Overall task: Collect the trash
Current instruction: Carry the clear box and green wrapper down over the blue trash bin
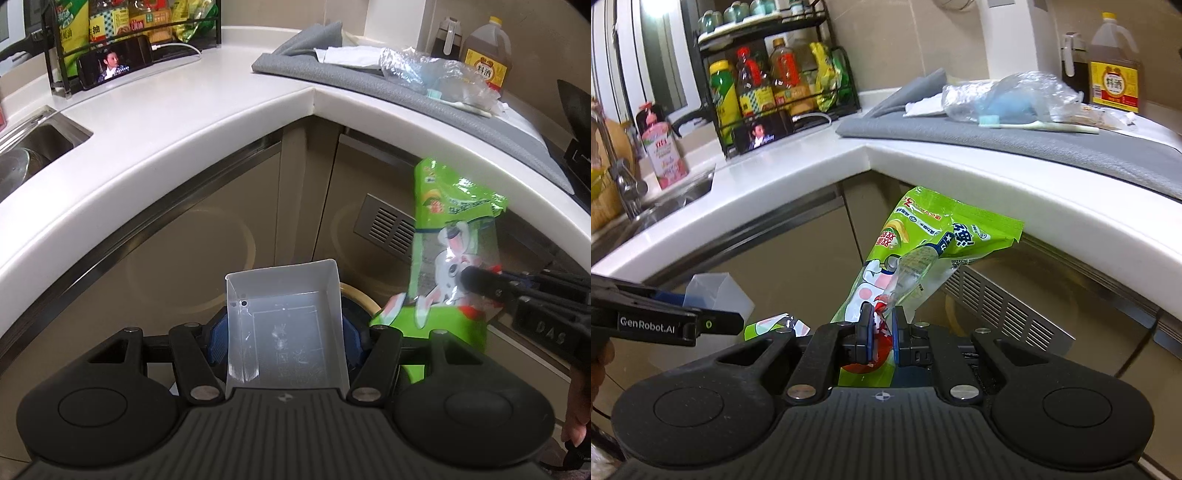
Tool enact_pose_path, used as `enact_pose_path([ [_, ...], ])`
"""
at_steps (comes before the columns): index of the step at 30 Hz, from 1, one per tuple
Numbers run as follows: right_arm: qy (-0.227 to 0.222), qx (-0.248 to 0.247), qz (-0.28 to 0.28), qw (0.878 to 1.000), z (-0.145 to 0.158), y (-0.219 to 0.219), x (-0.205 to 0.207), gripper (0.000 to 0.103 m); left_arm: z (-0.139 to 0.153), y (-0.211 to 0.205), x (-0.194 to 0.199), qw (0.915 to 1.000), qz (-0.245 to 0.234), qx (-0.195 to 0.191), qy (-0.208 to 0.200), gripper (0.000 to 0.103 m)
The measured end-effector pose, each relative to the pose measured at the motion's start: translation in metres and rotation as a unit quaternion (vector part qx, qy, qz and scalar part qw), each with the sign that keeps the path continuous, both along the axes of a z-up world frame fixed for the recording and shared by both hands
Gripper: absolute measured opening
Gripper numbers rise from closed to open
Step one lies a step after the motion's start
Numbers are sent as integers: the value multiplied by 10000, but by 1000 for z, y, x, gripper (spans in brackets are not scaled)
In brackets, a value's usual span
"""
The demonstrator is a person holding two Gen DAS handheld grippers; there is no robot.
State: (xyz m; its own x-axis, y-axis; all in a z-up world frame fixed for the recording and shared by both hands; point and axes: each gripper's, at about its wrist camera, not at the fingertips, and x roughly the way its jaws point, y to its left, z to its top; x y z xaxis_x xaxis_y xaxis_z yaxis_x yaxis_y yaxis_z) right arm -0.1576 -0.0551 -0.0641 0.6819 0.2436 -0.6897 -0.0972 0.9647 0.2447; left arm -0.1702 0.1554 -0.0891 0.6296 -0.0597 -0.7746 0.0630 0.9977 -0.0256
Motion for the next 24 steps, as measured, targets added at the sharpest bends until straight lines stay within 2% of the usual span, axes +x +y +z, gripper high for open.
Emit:
enact_pose_path([
  [5,178,-239,231,9993,-20,16,14,11,-13,1,13,9999,52,-54,137,65],
  [16,1050,-355,515,9925,-71,31,46,11,-54,10,49,9978,224,-152,598,65],
  [24,1484,-526,653,9854,-104,43,68,11,-81,6,72,9963,244,-53,819,65],
])
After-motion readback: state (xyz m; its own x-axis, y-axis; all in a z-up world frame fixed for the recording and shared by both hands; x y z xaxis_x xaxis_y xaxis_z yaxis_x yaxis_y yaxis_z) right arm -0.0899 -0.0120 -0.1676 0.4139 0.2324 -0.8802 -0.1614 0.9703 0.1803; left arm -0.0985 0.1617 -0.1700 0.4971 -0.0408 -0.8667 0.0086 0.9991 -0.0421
